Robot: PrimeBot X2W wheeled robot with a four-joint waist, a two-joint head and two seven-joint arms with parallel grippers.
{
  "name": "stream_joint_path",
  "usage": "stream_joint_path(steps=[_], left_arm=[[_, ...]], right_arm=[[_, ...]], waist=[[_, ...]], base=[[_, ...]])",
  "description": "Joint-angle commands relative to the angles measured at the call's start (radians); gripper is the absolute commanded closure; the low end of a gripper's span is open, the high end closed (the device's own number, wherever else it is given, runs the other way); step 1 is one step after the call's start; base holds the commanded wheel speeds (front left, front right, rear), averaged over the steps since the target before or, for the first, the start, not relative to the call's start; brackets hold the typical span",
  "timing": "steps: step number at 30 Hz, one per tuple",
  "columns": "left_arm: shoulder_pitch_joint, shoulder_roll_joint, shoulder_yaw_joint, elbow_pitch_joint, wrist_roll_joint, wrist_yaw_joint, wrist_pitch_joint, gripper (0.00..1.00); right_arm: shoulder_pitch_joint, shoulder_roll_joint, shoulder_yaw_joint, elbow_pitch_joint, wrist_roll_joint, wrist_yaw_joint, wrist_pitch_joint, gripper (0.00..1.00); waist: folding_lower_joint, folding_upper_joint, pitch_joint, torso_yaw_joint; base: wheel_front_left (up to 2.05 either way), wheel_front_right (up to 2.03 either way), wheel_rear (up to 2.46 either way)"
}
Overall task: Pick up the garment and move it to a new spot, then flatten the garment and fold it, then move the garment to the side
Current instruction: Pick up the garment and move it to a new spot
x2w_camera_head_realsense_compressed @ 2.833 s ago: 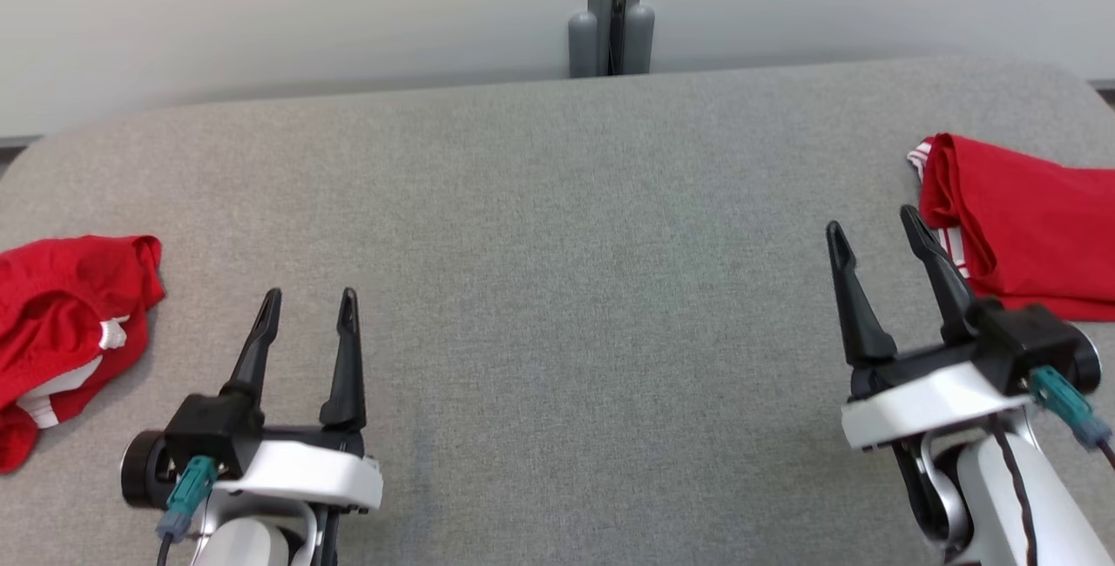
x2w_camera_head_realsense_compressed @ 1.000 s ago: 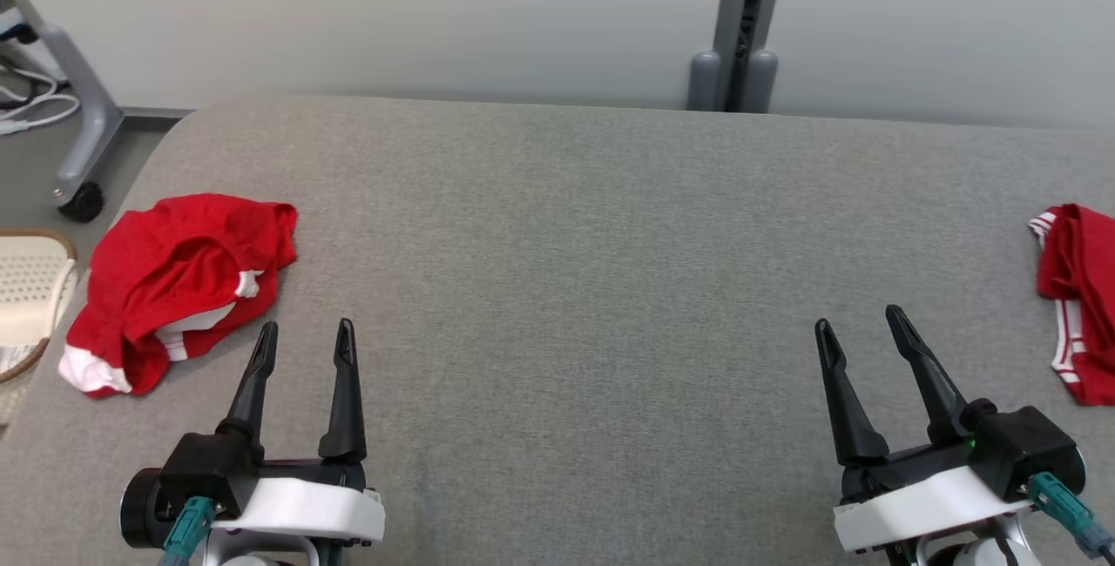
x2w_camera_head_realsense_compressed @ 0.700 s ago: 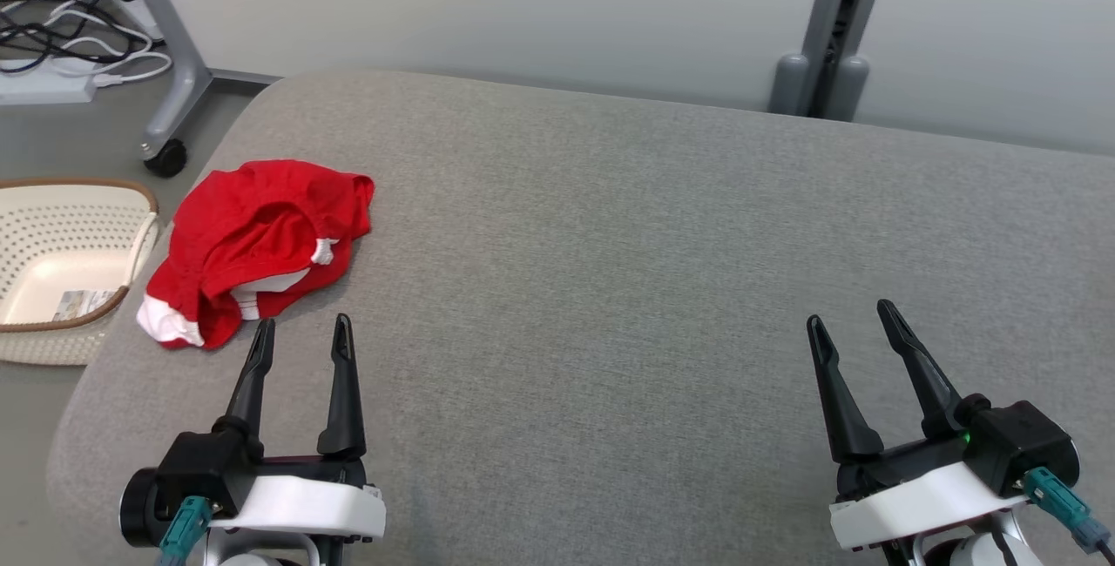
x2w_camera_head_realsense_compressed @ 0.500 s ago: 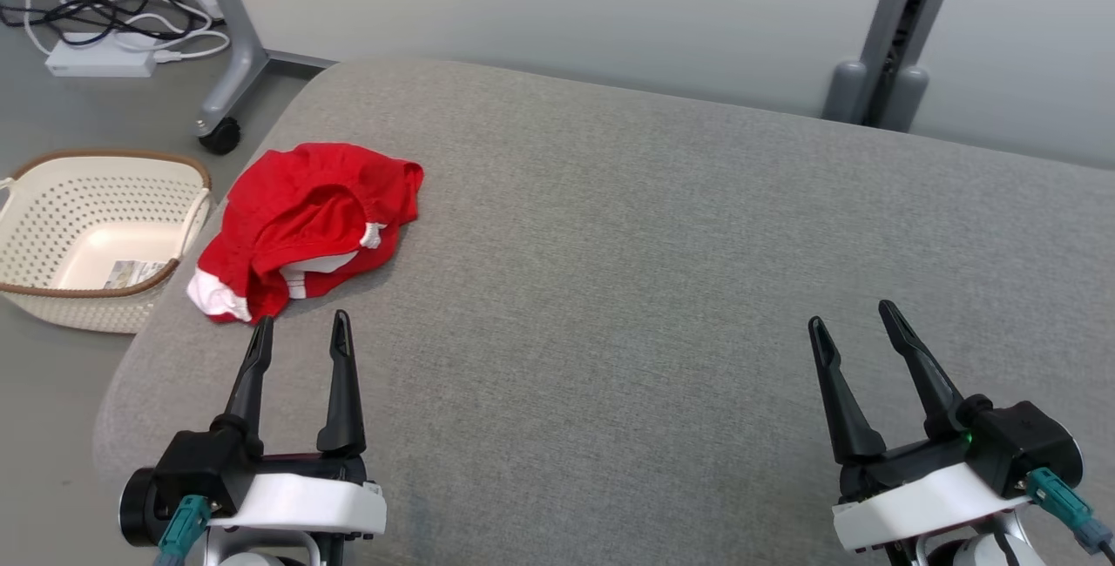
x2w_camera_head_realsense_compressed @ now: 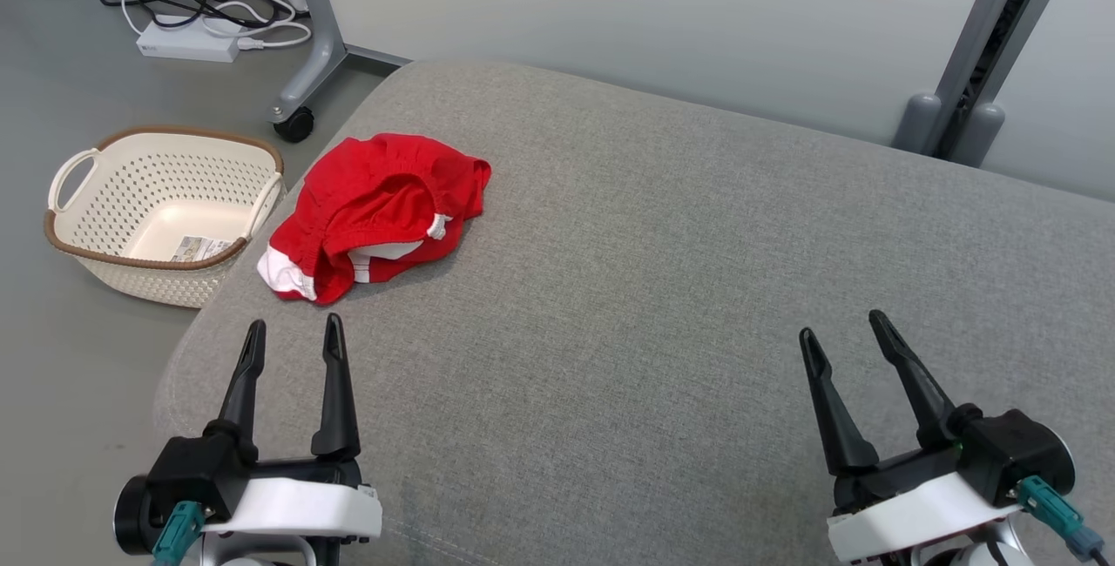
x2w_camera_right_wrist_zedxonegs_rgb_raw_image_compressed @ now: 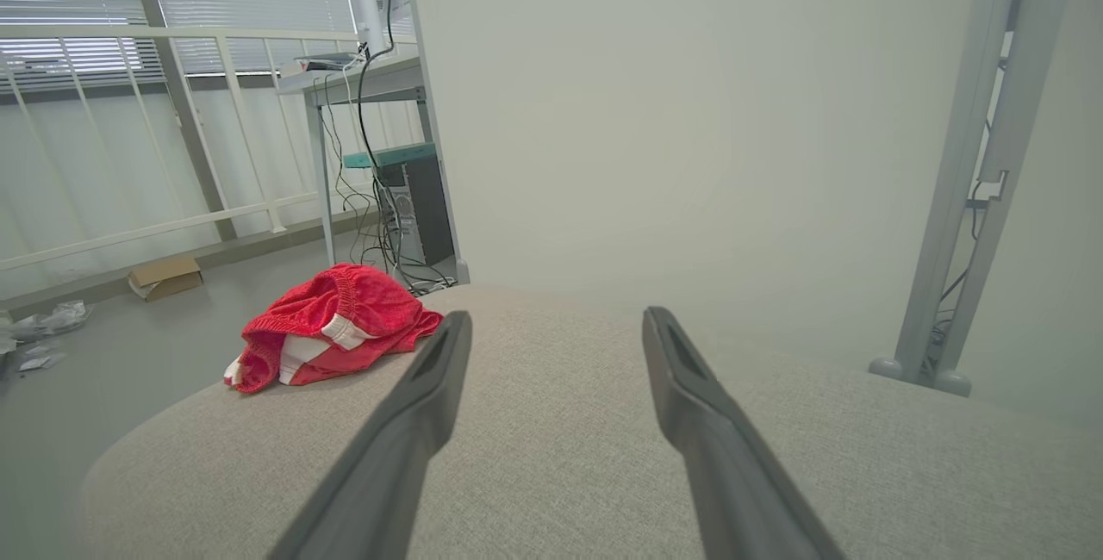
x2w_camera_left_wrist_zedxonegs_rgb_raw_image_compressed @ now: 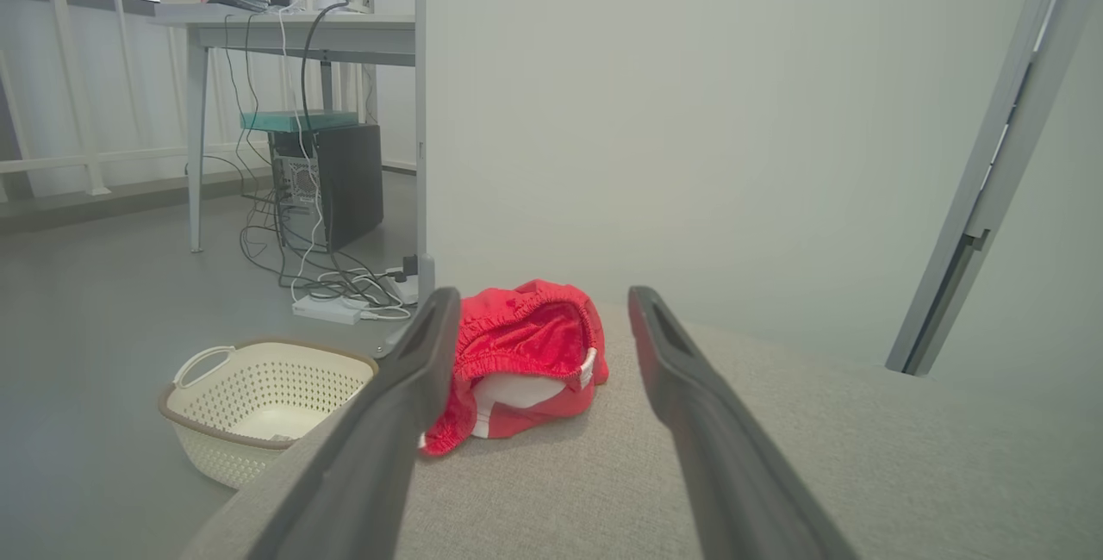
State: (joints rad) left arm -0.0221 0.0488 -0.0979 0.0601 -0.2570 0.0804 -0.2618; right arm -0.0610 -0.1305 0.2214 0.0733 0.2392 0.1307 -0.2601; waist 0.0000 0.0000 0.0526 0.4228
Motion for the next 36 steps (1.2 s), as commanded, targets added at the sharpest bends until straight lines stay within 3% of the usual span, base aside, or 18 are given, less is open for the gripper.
stream_joint_path(steps=[1, 12, 21, 28, 32, 36], left_arm=[[0.011, 0.004, 0.004, -0.003, -0.005, 0.004, -0.003, 0.00], [-0.036, 0.004, 0.014, -0.007, -0.034, 0.013, -0.003, 0.00], [-0.235, 0.004, 0.059, 0.048, -0.069, 0.019, -0.002, 0.00], [-0.457, 0.003, 0.081, 0.193, -0.116, 0.013, -0.001, 0.00], [-0.548, 0.004, 0.102, 0.277, -0.125, 0.034, -0.002, 0.00], [-0.648, 0.004, 0.097, 0.449, -0.146, 0.065, 0.014, 0.00]], right_arm=[[0.009, -0.007, 0.001, -0.003, 0.004, 0.000, -0.005, 0.00], [-0.024, -0.034, 0.009, -0.013, 0.007, 0.000, -0.005, 0.00], [-0.101, -0.101, 0.023, -0.024, -0.005, 0.000, -0.005, 0.00], [-0.175, -0.170, 0.034, -0.034, -0.006, 0.000, -0.005, 0.00], [-0.201, -0.188, 0.040, -0.036, -0.002, 0.000, -0.005, 0.00], [-0.222, -0.201, 0.044, -0.036, 0.009, 0.000, -0.005, 0.00]], waist=[[0.0000, 0.0000, -0.001, 0.000], [0.0000, 0.0000, 0.054, -0.025], [0.0000, 0.0000, 0.192, -0.045], [0.0000, 0.0000, 0.319, -0.064], [0.0000, 0.0000, 0.350, -0.076], [0.0000, 0.0000, 0.374, -0.091]], base=[[0.00, 0.00, 0.00], [0.00, 0.00, 0.00], [0.00, 0.00, 0.00], [0.00, 0.00, 0.00], [0.00, 0.00, 0.00], [0.00, 0.00, 0.00]])
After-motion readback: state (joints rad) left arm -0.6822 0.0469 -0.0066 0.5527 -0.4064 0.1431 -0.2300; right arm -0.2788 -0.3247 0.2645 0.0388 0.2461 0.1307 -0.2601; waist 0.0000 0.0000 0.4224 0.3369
